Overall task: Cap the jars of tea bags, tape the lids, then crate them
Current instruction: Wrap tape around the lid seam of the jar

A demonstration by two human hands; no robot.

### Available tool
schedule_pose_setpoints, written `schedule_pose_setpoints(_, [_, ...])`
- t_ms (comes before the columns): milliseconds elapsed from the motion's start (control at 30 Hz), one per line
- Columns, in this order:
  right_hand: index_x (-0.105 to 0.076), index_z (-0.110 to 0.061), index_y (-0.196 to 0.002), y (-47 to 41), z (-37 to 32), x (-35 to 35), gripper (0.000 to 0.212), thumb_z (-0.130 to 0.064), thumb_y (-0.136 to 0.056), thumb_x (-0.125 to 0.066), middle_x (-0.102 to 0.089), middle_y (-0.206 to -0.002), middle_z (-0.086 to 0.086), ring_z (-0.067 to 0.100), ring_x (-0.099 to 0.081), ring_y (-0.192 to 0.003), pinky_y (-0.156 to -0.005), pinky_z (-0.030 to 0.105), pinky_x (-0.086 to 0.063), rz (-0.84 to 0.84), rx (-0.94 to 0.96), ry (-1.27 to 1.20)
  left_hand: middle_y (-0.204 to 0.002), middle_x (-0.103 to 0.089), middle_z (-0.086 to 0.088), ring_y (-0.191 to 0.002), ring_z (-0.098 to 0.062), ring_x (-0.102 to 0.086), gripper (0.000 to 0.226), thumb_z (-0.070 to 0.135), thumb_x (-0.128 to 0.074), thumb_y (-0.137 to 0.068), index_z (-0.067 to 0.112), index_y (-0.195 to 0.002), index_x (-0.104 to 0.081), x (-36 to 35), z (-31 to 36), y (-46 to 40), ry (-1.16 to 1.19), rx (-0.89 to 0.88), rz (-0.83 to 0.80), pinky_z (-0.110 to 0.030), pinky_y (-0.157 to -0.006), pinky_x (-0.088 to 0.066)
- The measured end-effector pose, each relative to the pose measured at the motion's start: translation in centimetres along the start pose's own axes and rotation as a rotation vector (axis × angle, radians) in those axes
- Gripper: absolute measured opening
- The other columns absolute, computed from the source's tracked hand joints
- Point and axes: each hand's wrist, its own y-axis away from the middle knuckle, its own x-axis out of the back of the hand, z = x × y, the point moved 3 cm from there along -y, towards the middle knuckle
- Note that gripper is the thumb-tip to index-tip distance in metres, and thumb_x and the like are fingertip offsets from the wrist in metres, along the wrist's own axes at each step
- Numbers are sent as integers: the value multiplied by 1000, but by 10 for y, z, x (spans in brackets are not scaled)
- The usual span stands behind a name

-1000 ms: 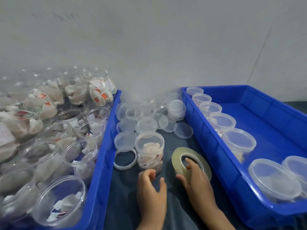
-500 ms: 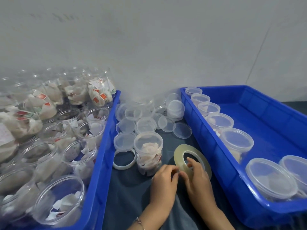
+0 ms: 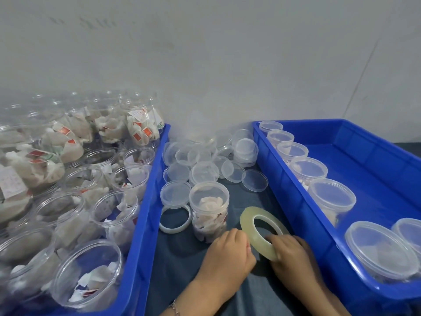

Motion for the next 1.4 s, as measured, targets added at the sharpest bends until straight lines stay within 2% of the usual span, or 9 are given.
schedule_pose_setpoints(67, [-69,-24,-100,-2,1,4,28,-20,-73,-75,-69,-92,-12,12,-63,-96,-101,44,-34,-53,-106,-17,-61,-54,5,-53,-12,-53,12,20,-49,-73,16,-63,-55,14,11,5,13,-50,67,-20,-49,-45])
schedule_pose_setpoints(133, [-65,-29,-109,-3,3,7,29,-32,-81,-66,-68,-100,-13,7,-59,-104,-109,36,-19,-30,-146,-12,-59,-52,6,-52,-12,-52,19,22,-42,-74,16,-61,-55,23,14,11,-8,-64,125,-21,-50,-44])
schedule_pose_setpoints(300, [-69,-23,-104,-4,-3,26,39,-23,-67,-81,-69,-78,-15,8,-65,-83,-106,40,-28,61,-111,-240,-67,-51,-1,-59,-20,-49,15,4,-56,-85,9,-71,-53,45,-23,17,117,229,349,-27,-58,-37])
schedule_pose_setpoints(467, [-50,-50,-112,9,-11,31,39,-65,-76,-51,-48,-88,-33,-20,-37,-99,-101,27,-20,-107,56,-279,-70,-48,2,-60,-18,-47,20,1,-60,-86,13,-77,-47,47,-48,22,193,410,444,-20,-54,-33])
schedule_pose_setpoints(567, [-66,-25,-90,9,-18,38,40,-57,-83,-43,-53,-78,-24,-3,-40,-85,-81,26,-27,125,102,-167,-73,-48,4,-62,-11,-46,16,7,-57,-89,16,-81,-46,44,-55,22,227,459,482,-16,-55,-31])
schedule_pose_setpoints(667, [-65,-17,-82,0,-23,44,45,-55,-85,-40,-64,-78,-10,11,-57,-76,-77,33,-28,283,88,10,-77,-51,3,-64,-12,-46,12,11,-55,-90,16,-83,-46,41,-57,21,287,493,517,-24,-56,-35])
schedule_pose_setpoints(767, [-62,-17,-84,-6,-22,46,39,-51,-84,-42,-63,-80,-6,22,-64,-77,-79,38,-27,302,63,110,-80,-54,-1,-68,-18,-49,9,13,-54,-91,15,-85,-48,36,-59,20,331,539,505,-32,-62,-38])
schedule_pose_setpoints(1167, [-64,-15,-86,-13,-14,35,39,-48,-84,-43,-64,-83,-2,26,-64,-80,-79,43,-36,299,23,181,-78,-51,8,-72,-15,-51,4,17,-55,-91,17,-88,-52,30,-67,18,321,525,456,-29,-65,-40])
schedule_pose_setpoints(1400, [-64,-11,-87,-16,-14,31,57,-53,-95,-27,-64,-85,3,29,-64,-81,-79,42,-31,379,17,193,-76,-52,8,-73,-15,-52,7,15,-57,-91,16,-87,-52,29,-70,15,292,496,433,-26,-64,-41])
